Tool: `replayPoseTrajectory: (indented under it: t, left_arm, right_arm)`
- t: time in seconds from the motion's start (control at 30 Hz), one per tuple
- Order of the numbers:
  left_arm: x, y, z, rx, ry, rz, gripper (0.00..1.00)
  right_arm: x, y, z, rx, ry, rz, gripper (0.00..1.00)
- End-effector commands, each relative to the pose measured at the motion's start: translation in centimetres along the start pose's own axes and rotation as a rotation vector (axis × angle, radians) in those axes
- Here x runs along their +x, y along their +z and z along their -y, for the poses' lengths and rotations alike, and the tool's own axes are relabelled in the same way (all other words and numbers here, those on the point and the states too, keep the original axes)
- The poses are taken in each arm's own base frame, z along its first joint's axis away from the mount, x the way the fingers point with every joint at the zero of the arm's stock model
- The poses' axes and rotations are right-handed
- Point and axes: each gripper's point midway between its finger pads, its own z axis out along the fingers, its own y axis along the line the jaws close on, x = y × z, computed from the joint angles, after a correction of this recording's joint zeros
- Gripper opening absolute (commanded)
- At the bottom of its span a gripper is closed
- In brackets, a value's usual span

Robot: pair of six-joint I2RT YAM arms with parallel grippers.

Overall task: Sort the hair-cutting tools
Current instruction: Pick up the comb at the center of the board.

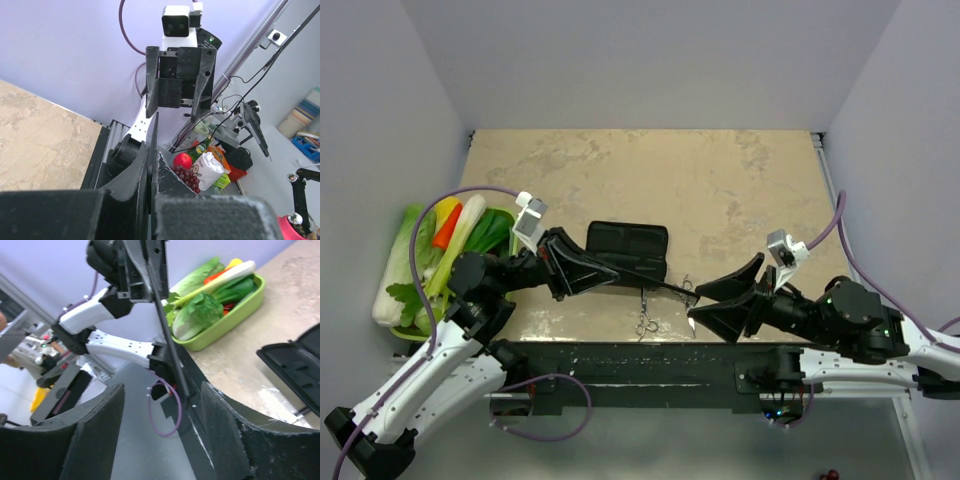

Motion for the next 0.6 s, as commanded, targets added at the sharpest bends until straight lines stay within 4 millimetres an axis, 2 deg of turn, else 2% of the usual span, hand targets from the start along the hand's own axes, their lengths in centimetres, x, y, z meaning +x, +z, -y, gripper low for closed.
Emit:
replayPoseTrajectory:
  t: [0.0,0.03,0.07,0.23,0.4,0.57]
  left_arm:
    - [-0.5,-0.2,0.9,0.037,0.037,0.030,0.00]
    - [-0.6,-0.1,0.9,0.034,0.037,0.035,0.00]
    - [-0.7,-0.2,1.0,0.038,0.044,0.039,0.00]
    - [-1.3,-0.1,1.3,0.038,0.067,0.064,0.00]
    - [-1.6,0.0,1.3,0.038,0.080,0.077,0.00]
    - [-1.8,0.2,1.0,0.034,0.078,0.079,0.00]
  right_arm:
    - [-1.9,0.0,-2.5,-0.107,0.005,0.052,0.62]
    - [-1.6,0.4,-2.7,-0.114,0.002,0.036,0.56]
    - [-1.5,0.5,-2.9,-0.121,-0.001,0.031,0.54]
    - [-0.9,1.1,-2.8,-0.117,-0.013,0.012,0.51]
    - [-0.6,1.2,-2.8,-0.117,-0.018,0.003,0.43]
    - [-0.6,1.1,-2.7,-0.117,-0.015,0.006,0.26]
